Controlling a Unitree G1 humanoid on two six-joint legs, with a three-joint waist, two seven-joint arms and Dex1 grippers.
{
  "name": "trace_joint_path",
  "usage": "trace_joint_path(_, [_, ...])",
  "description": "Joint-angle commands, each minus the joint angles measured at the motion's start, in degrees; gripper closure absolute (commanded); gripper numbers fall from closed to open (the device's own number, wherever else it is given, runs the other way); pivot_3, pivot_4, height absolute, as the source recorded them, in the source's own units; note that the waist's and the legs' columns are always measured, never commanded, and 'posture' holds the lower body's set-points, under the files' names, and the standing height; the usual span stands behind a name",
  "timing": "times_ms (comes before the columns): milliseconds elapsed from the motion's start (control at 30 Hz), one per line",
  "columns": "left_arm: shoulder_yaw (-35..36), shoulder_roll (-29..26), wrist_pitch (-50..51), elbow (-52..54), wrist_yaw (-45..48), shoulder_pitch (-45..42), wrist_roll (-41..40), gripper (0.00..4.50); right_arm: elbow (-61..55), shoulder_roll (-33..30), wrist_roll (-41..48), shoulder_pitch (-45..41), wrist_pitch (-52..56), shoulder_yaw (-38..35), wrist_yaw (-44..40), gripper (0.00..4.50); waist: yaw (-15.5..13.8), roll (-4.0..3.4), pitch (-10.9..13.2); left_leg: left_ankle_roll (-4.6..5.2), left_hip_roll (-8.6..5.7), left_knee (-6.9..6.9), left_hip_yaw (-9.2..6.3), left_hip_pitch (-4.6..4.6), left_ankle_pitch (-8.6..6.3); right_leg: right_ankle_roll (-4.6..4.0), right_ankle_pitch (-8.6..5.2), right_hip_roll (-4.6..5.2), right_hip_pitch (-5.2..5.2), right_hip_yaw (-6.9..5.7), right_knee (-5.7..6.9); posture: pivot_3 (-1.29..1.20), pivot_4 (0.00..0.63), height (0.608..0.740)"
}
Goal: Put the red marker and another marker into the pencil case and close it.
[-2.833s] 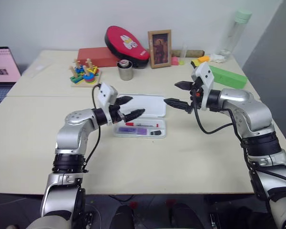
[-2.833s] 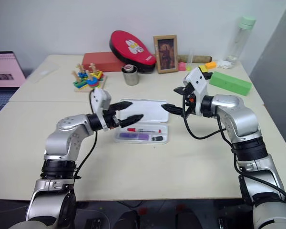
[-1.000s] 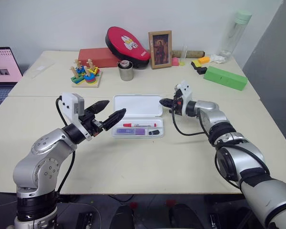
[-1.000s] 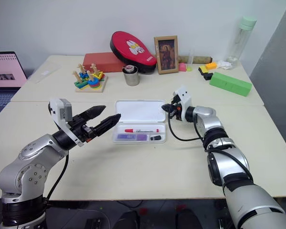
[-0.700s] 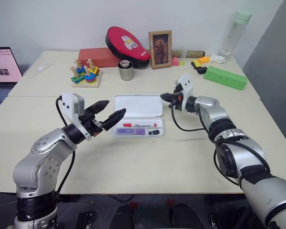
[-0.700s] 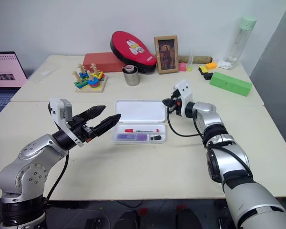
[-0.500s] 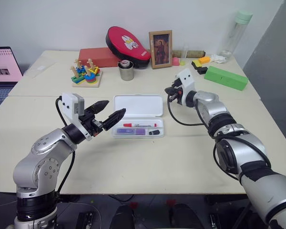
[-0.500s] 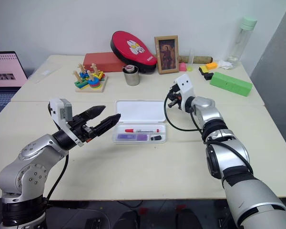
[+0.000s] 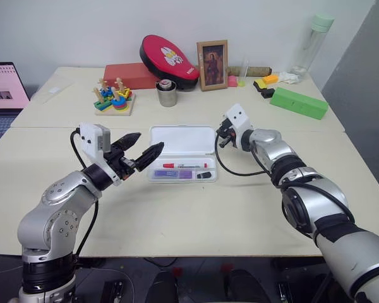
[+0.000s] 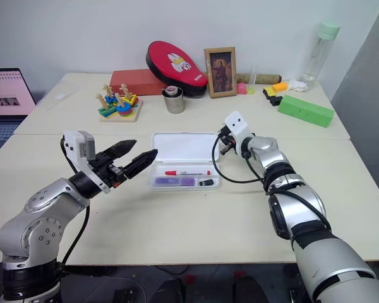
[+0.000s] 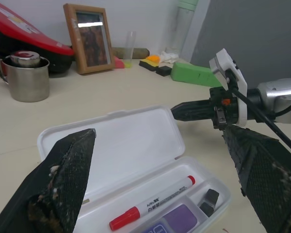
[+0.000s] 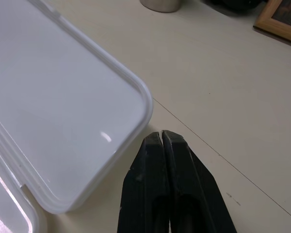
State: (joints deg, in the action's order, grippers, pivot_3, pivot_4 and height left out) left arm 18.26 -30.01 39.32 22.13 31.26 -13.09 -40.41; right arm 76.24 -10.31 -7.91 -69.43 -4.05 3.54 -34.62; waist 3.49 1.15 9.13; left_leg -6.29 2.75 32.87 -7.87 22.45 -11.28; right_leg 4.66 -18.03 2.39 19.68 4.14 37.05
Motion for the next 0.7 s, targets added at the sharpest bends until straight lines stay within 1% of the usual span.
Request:
trace_joint_path(33, [1.0, 0.0, -1.0, 2.4, -0.8, 0.7, -0.9, 0.00, -0.4, 0.6, 0.2, -1.3, -1.9, -0.8, -1.0, 4.47, 0.0, 0.00, 0.0, 0.00, 0.00, 0.00, 0.00, 0.00, 0.00, 0.00, 0.00, 0.00, 0.00, 0.00, 0.00, 0.00, 0.150, 0.740])
trace_joint_path(167, [1.1, -0.2, -1.0, 2.8, -1.1, 1.5, -1.2, 0.00, -0.5, 1.1, 1.1, -1.3, -3.0, -1.4, -5.0, 4.47, 0.1, 0.00, 0.0, 0.00, 0.00, 0.00, 0.00, 0.00, 0.00, 0.00, 0.00, 0.00, 0.00, 0.00, 0.00, 0.00, 0.150, 0.740])
trace_joint_path(400, [1.5, -0.5, -0.8, 2.7, -1.2, 1.7, -1.4, 0.00, -1.5, 1.8, 2.5, -1.2, -5.3, -2.3, -14.6, 4.47, 0.2, -0.01, 0.0, 0.00, 0.00, 0.00, 0.00, -0.01, 0.00, 0.00, 0.00, 0.00, -0.01, 0.00, 0.01, 0.00, 0.150, 0.740])
trace_joint_path(600, [1.8, -1.0, -0.8, 2.1, -1.0, 1.7, -1.2, 0.00, -1.6, 1.5, 2.3, -1.2, -6.0, -2.4, -14.1, 4.47, 0.2, -0.01, 0.0, 0.00, 0.00, 0.00, 0.00, -0.01, 0.00, 0.00, 0.00, 0.00, -0.01, 0.00, 0.00, 0.00, 0.150, 0.740])
trace_joint_path(700, [2.5, -1.6, -0.7, 2.2, -0.5, 2.2, -1.5, 0.00, -3.2, 1.2, 3.1, -1.1, -4.5, -1.9, -20.7, 4.47, 0.2, -0.01, 0.0, 0.00, 0.00, 0.00, 0.00, -0.01, 0.00, 0.00, 0.00, 0.00, -0.01, 0.00, 0.00, 0.00, 0.150, 0.740])
